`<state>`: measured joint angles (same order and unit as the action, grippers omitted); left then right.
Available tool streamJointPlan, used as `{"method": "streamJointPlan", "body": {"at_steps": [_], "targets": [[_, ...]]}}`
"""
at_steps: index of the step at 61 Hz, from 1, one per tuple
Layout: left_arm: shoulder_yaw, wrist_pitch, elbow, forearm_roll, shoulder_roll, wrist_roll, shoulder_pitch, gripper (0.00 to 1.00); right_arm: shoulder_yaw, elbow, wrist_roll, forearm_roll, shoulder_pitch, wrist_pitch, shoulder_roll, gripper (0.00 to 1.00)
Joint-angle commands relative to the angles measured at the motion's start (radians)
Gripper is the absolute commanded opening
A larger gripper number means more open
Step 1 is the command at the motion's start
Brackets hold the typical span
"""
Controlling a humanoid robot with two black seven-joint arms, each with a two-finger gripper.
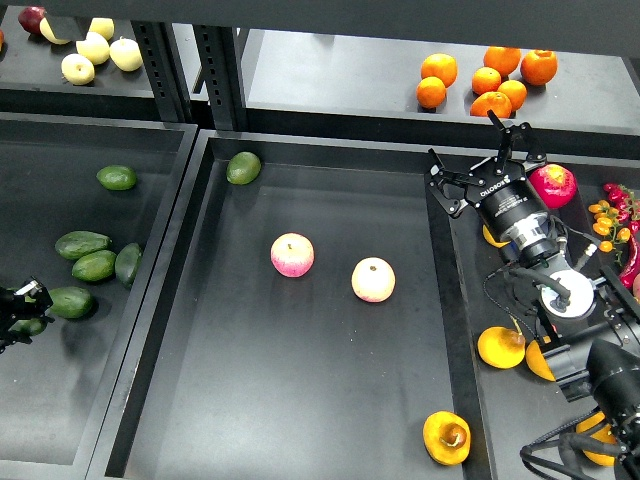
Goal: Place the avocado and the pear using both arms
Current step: 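Lift the open left gripper away from the avocado pile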
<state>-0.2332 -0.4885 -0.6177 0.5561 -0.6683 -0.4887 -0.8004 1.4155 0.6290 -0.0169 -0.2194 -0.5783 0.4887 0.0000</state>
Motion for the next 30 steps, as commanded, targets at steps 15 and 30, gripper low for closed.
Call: {"method": "streamJointPlan", "body": {"at_steps": [15, 30], "targets": [[0.000, 0.000, 0.015, -0.001, 0.016, 0.000, 0.007, 0.39, 0.000, 0.000, 0.000, 0.000, 0.002, 0.000, 0.000, 1.00], [0.000, 0.000, 0.021, -0.001, 0.023, 0.000, 0.009, 0.43, -0.001, 0.000, 0.000, 0.000, 0.002, 0.000, 0.000, 1.00]]}}
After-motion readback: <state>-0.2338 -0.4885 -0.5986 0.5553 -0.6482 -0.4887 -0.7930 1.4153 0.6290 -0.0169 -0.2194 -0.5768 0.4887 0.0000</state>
